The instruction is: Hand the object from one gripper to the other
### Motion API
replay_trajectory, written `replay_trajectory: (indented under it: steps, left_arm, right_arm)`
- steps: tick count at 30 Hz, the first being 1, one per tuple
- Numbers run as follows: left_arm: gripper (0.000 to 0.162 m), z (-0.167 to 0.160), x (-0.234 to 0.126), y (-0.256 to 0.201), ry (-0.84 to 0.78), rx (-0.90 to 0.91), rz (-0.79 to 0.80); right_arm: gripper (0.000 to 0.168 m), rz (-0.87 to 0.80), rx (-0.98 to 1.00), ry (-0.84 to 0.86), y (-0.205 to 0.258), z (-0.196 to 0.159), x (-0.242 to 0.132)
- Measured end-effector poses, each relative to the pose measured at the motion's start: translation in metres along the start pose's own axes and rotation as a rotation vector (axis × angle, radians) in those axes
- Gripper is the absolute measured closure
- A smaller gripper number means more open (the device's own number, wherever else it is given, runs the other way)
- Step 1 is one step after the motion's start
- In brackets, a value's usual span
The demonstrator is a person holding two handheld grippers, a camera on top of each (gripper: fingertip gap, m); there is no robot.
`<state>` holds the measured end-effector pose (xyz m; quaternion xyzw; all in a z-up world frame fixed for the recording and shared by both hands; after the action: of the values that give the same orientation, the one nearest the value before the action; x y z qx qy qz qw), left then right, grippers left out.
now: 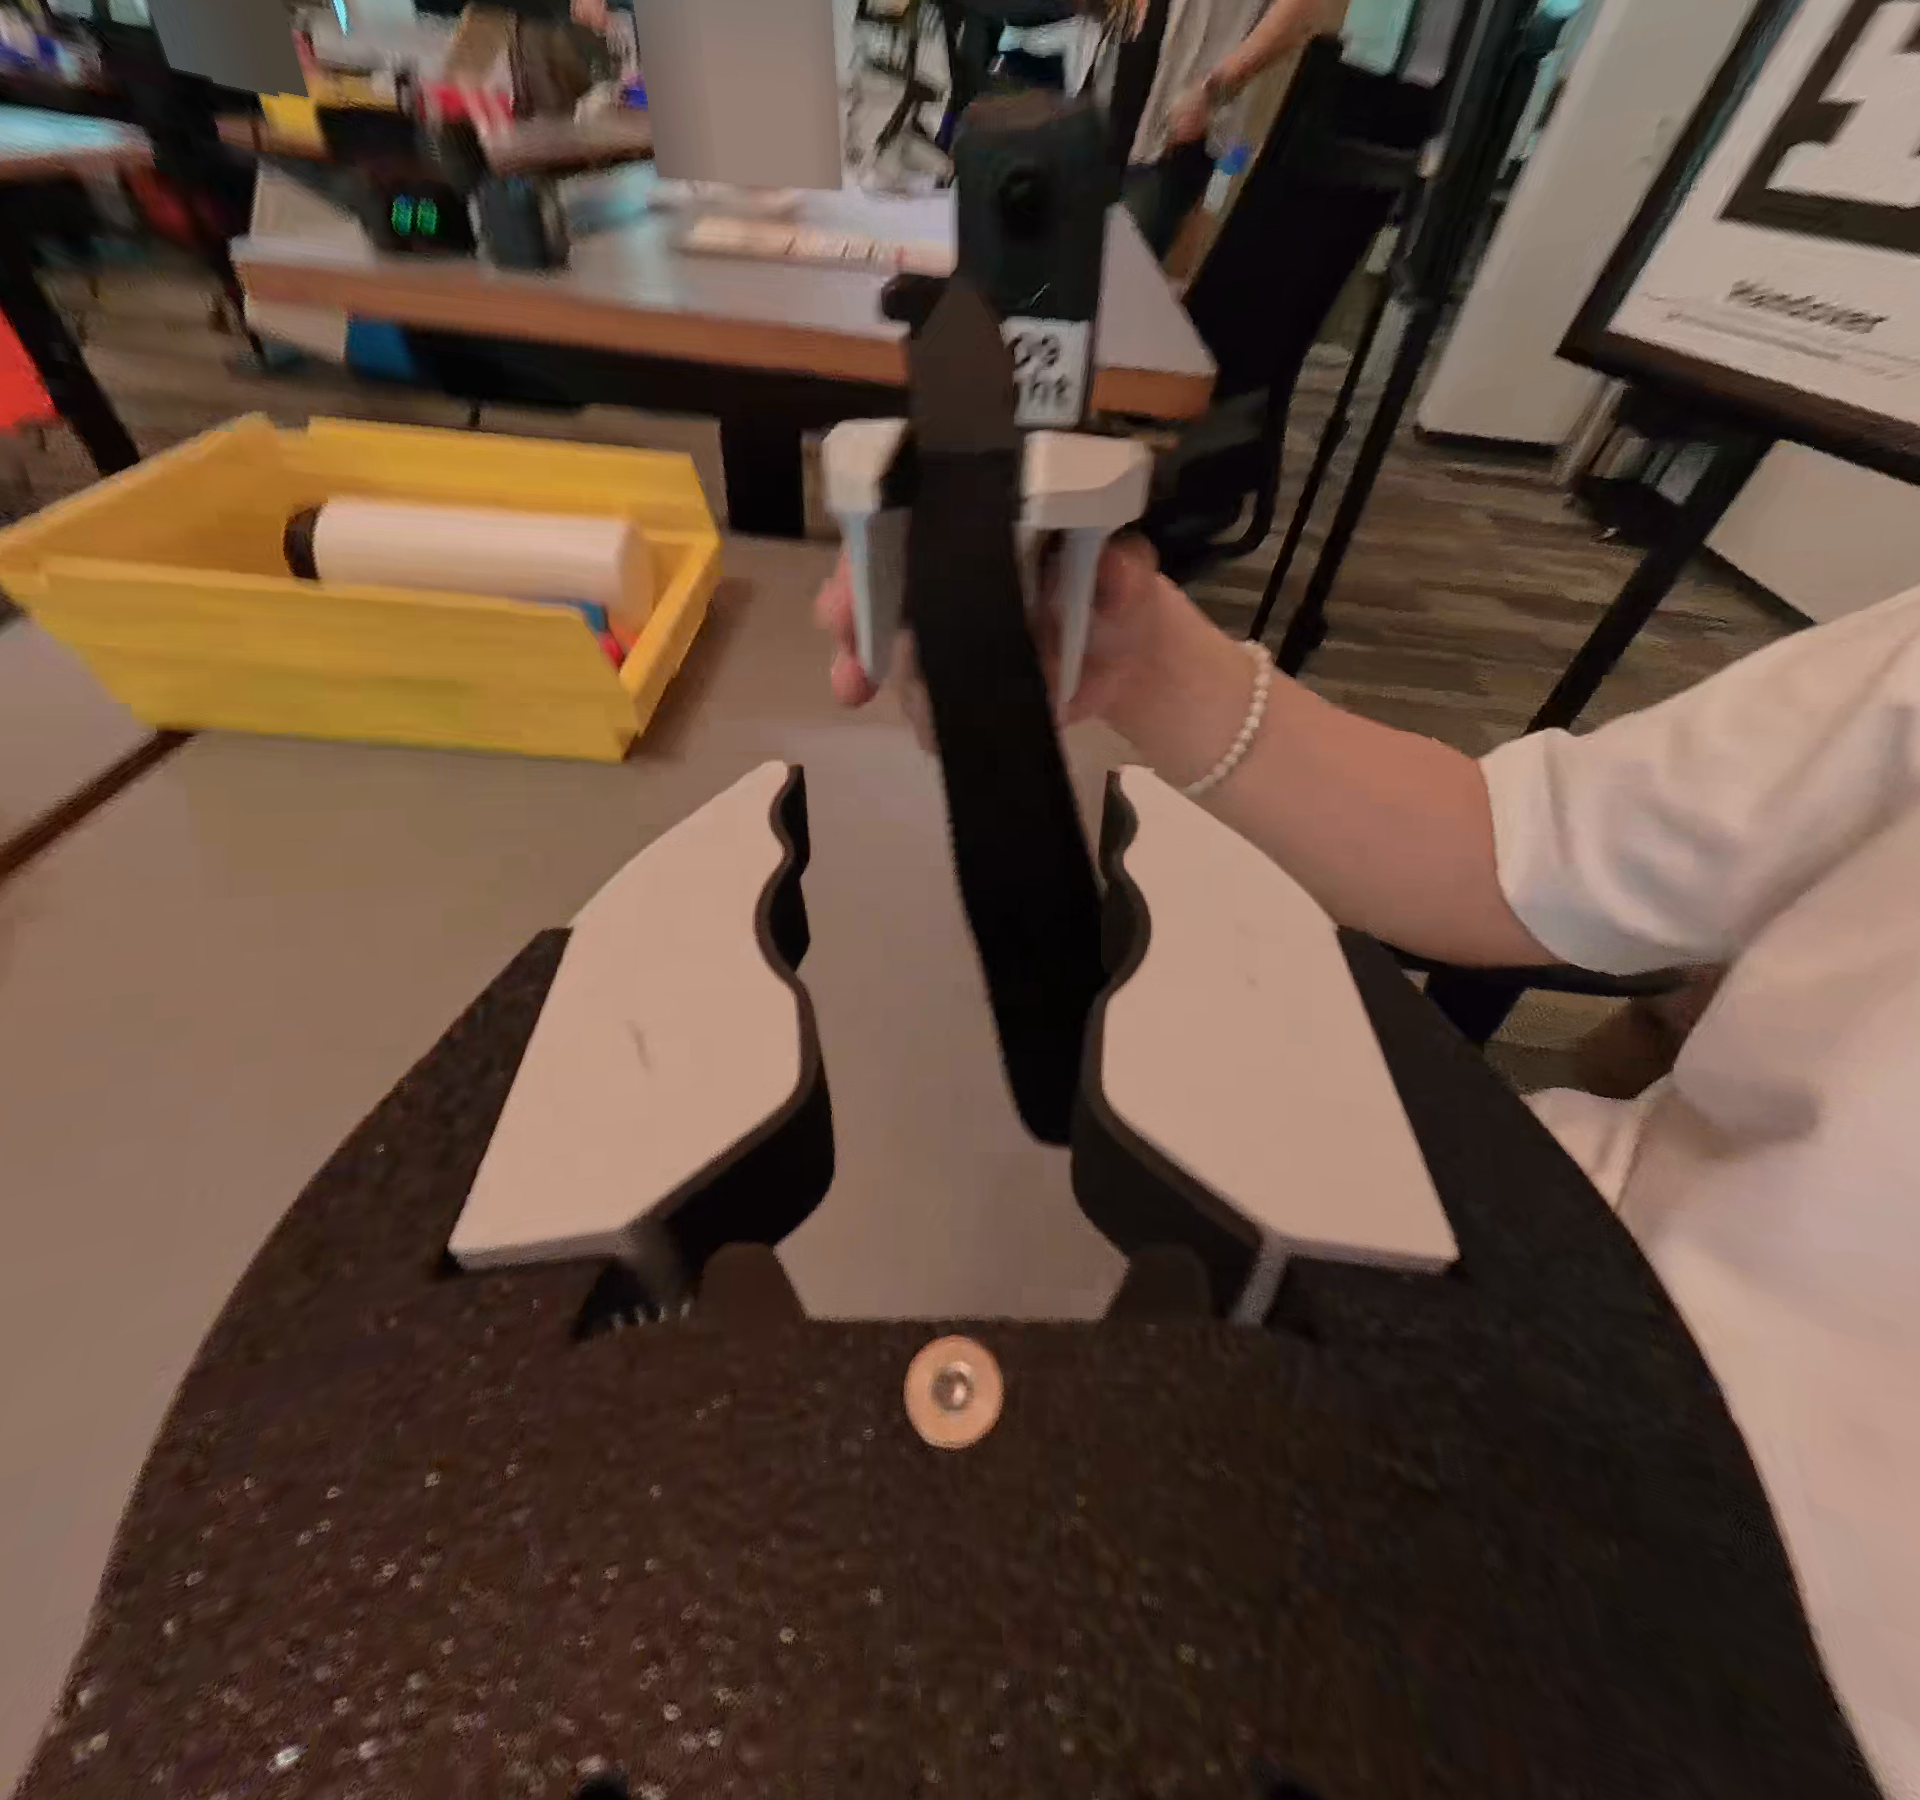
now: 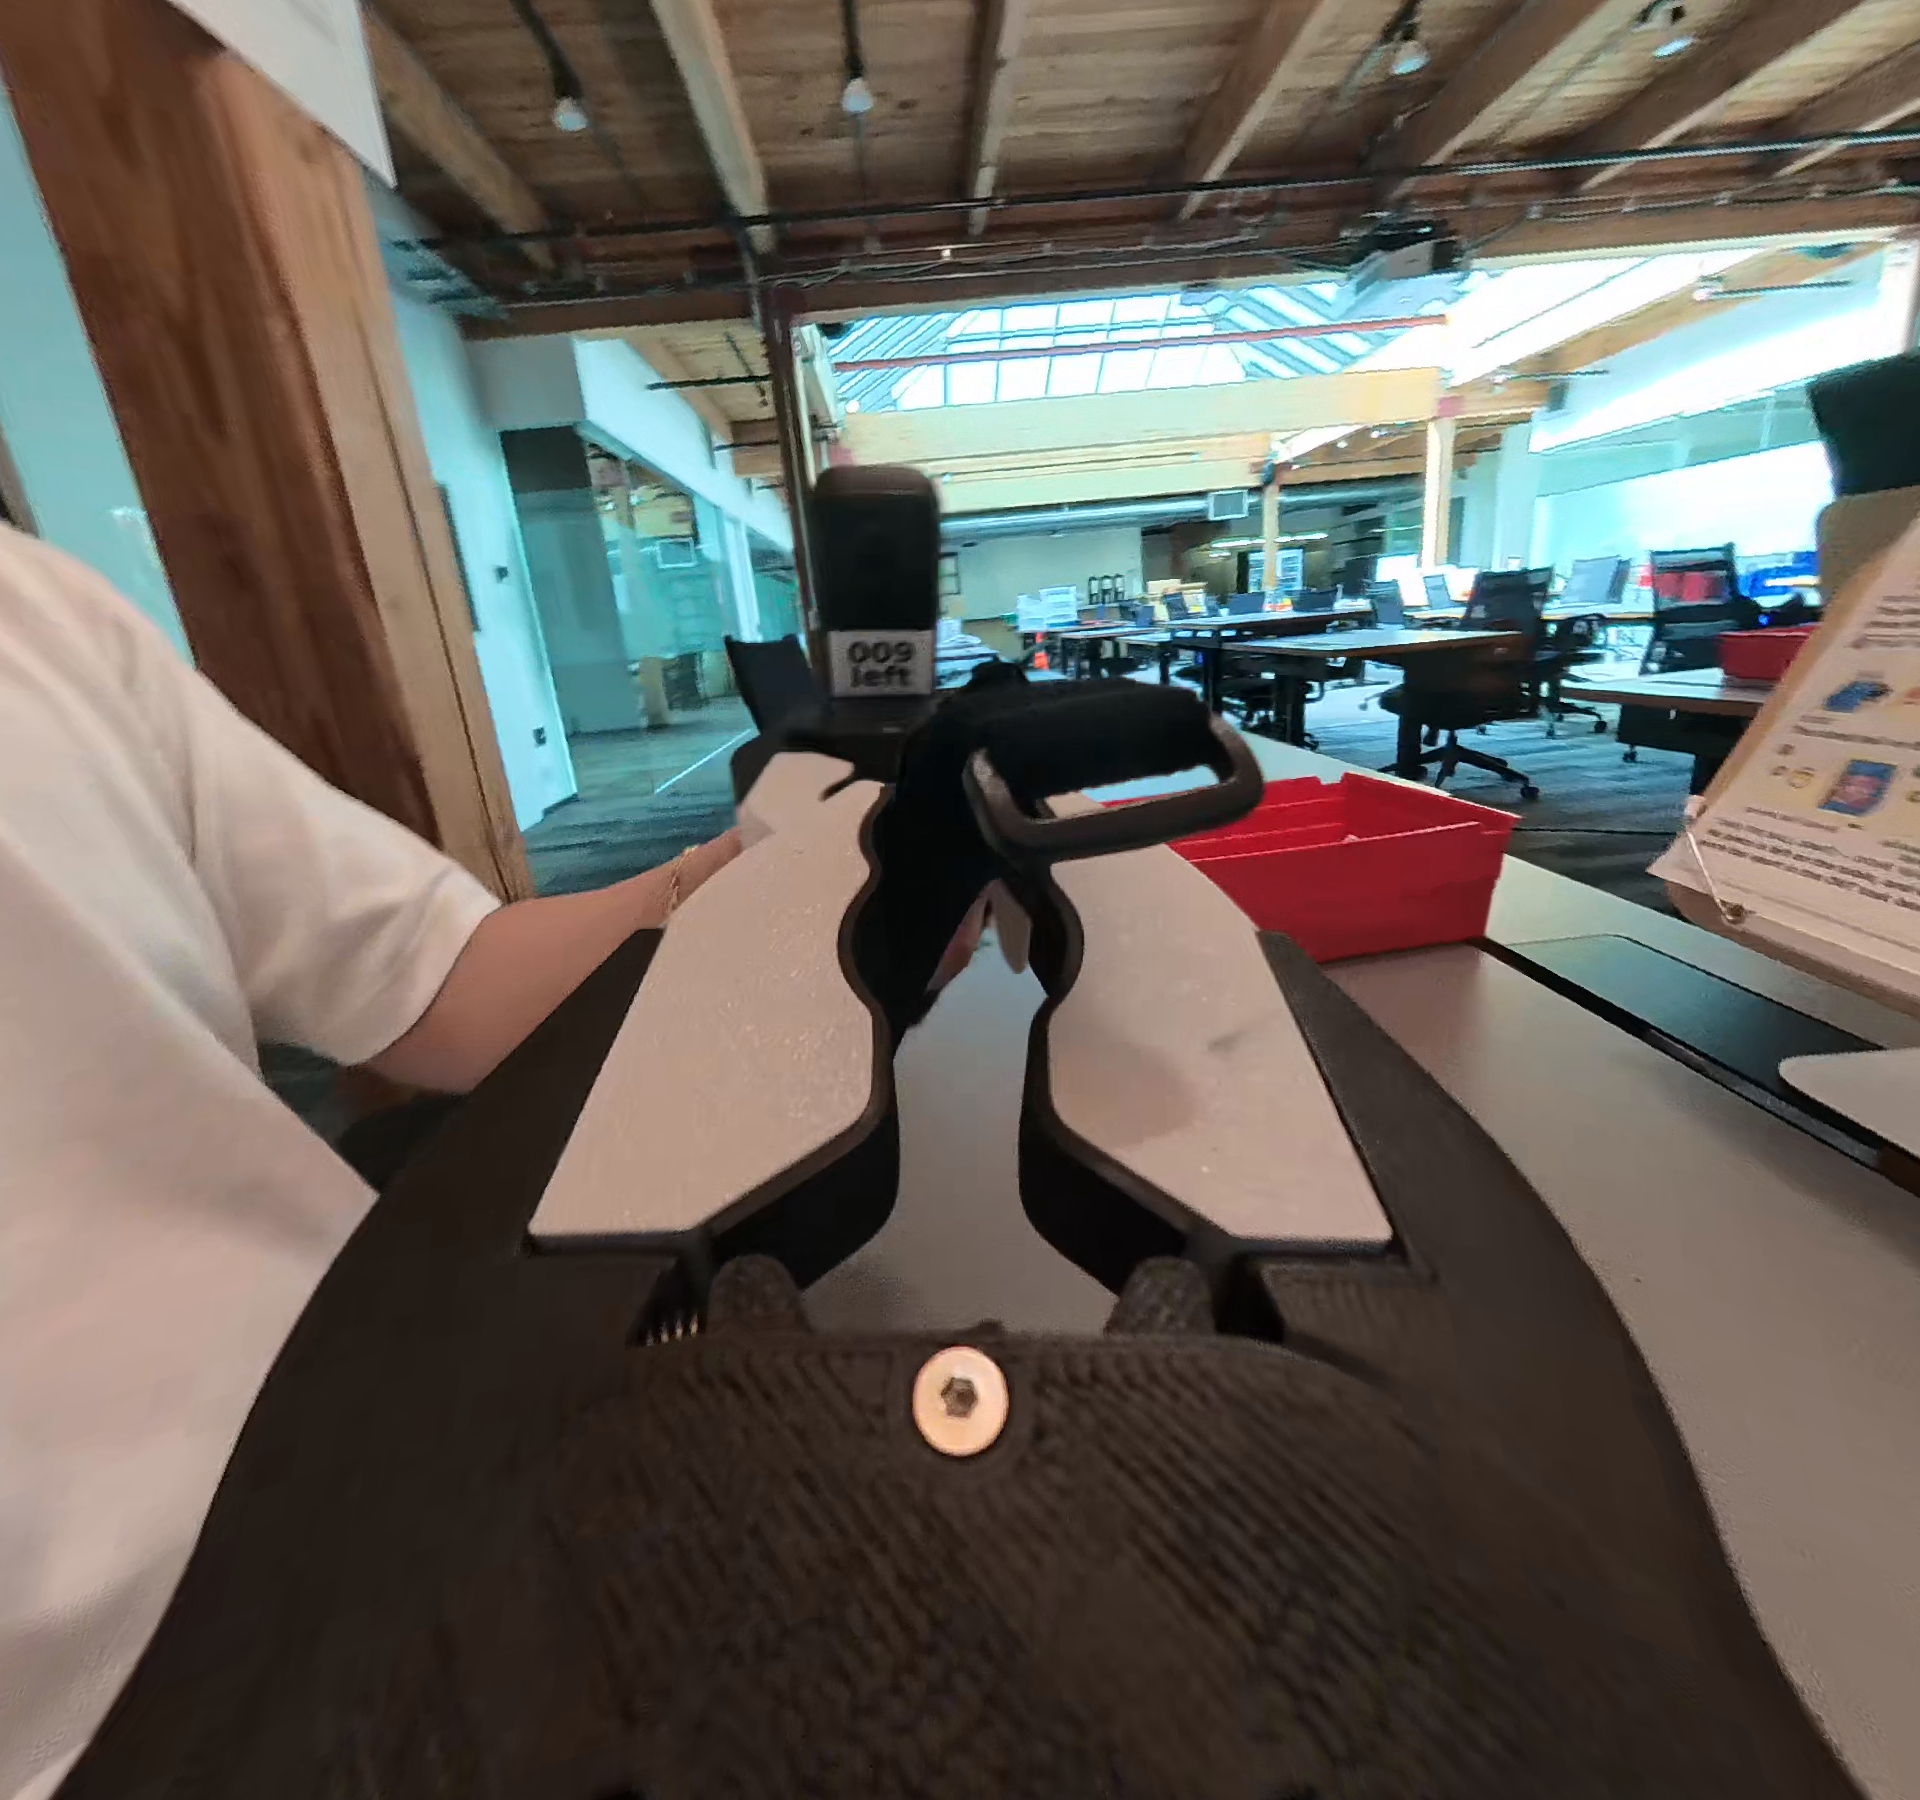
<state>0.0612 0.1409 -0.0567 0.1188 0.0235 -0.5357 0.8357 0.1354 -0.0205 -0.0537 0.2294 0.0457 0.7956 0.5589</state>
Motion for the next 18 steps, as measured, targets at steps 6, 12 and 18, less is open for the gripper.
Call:
replay_trajectory:
  steps: [6,12,18]
  left_arm:
    - [0.116,-0.012,0.015,-0.008,0.256,0.007,-0.039]
    - [0.145,-0.021,0.022,-0.009,0.249,-0.037,-0.100]
    - [0.147,-0.022,0.019,-0.005,0.207,-0.020,-0.005]
  right_arm:
    - [0.145,-0.062,-0.091,0.096,0.002,-0.006,0.005]
    - [0.145,-0.037,-0.116,0.167,0.003,-0.015,0.008]
    - [0.141,-0.109,-0.080,0.133,0.001,-0.014,0.014]
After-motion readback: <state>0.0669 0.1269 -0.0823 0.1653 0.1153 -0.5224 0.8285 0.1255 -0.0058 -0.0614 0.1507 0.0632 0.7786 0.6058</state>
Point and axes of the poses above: each gripper's, where its closed fingertips meet, x out along the fingers, z out of its top, y = z × x across the jaws, the point moved 8 cm from there along -x, back along the fingers, and after that the axes turned 15 degrees about x, right-handed, at the moved point
